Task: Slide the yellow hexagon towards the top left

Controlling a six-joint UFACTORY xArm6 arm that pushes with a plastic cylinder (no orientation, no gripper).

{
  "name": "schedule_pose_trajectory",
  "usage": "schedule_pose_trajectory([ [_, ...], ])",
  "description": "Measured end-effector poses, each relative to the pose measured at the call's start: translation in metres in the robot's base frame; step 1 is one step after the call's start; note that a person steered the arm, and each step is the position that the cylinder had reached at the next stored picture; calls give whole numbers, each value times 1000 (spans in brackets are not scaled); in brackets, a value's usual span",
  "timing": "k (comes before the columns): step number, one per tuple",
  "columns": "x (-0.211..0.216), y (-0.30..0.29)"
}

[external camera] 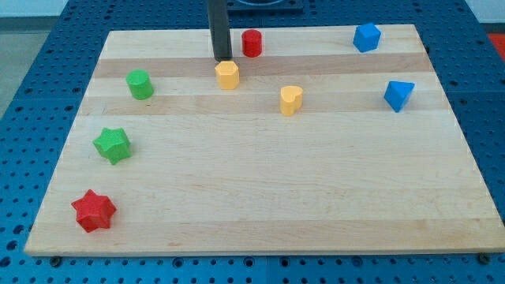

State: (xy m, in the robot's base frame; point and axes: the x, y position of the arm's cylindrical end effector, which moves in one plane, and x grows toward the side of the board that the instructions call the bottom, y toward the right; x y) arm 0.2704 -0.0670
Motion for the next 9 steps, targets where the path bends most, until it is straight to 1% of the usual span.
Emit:
schedule_pose_trajectory([
  [2, 8, 0],
  [4, 43, 0],
  [5, 53, 0],
  [6, 53, 0],
  [9, 87, 0],
])
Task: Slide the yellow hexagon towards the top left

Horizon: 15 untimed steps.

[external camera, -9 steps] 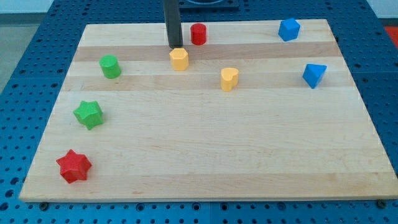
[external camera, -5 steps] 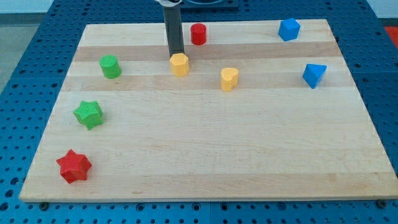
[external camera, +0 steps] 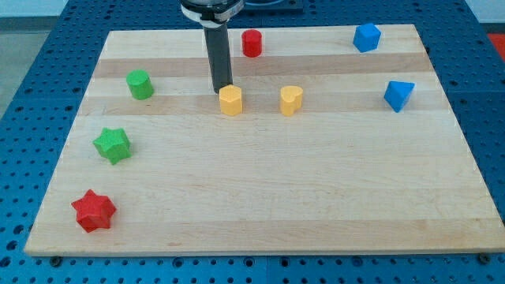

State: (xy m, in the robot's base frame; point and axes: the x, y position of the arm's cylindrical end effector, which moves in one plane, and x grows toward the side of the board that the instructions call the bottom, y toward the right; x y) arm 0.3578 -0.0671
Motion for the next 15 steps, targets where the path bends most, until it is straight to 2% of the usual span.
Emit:
schedule_pose_trajectory([
  [2, 13, 0],
  [4, -36, -34],
  [5, -36, -37],
  [7, -36, -97],
  [12, -36, -137],
  [13, -36, -137],
  [14, -36, -86],
  [15, -48, -2],
])
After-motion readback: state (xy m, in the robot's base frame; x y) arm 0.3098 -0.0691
